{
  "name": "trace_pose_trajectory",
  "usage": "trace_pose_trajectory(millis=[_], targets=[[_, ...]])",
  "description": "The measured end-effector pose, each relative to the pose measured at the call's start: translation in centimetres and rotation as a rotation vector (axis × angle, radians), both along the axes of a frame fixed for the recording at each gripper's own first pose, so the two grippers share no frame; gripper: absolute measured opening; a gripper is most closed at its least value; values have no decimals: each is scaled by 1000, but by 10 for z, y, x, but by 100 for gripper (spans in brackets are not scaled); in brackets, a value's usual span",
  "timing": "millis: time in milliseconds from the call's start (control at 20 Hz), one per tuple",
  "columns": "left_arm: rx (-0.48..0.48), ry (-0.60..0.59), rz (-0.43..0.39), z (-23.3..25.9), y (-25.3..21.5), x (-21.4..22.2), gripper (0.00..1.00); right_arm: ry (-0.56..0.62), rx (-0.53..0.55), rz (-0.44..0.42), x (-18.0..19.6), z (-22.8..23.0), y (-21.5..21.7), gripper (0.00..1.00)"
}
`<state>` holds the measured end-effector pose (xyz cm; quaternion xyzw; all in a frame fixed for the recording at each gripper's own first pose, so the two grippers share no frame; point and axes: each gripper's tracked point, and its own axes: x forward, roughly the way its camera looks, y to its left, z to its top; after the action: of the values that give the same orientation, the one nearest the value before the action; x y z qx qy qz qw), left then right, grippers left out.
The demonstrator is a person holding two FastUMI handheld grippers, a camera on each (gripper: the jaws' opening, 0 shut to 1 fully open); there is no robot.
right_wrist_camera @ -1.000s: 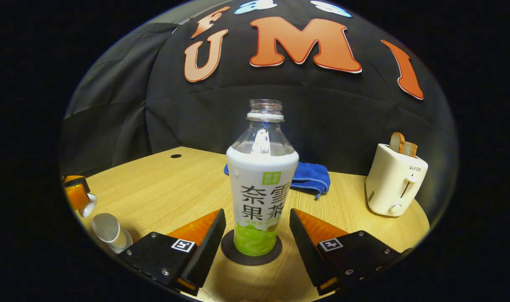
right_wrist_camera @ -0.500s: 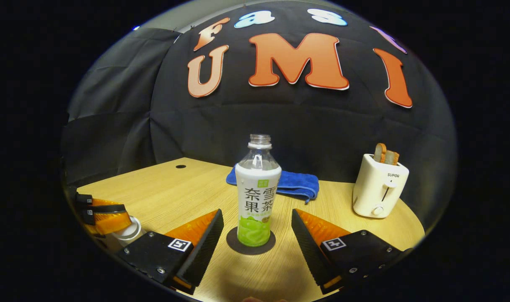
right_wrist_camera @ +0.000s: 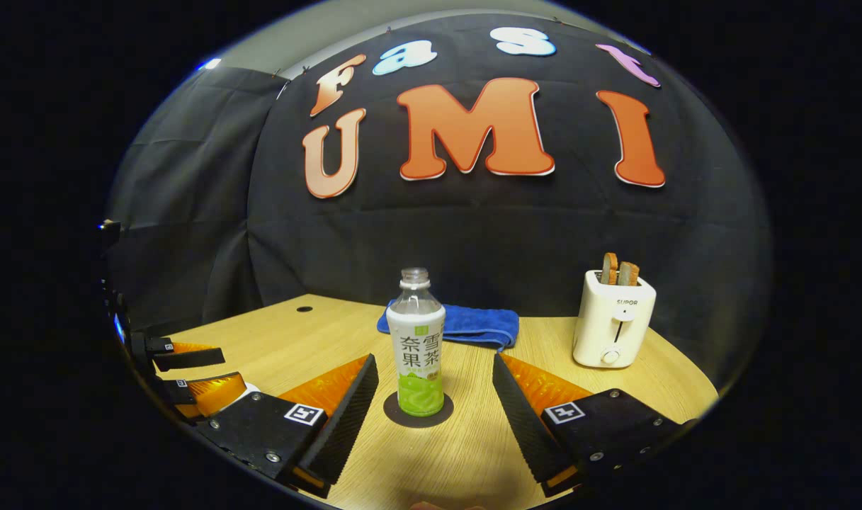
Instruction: Open the teacup lid with one hand, grasp the water bottle and pour water into the teacup with the other hand; after pouring, place the water bottle on the coaster and then close the teacup lid.
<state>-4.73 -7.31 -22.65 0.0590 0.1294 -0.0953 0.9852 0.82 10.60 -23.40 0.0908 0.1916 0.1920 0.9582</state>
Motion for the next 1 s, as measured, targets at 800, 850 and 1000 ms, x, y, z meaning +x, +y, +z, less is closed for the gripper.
trace_pose_trajectory(millis=[800, 850, 1000], targets=[[-169, -225, 149, 172, 36, 38, 95, -239, -91, -207, -27, 132, -73, 97], [-172, -224, 159, 178, 39, 37, 95, -248, -99, -221, -28, 137, -75, 97], [-172, -234, 191, 195, 45, 38, 95, -270, -99, -241, -33, 152, -74, 97]])
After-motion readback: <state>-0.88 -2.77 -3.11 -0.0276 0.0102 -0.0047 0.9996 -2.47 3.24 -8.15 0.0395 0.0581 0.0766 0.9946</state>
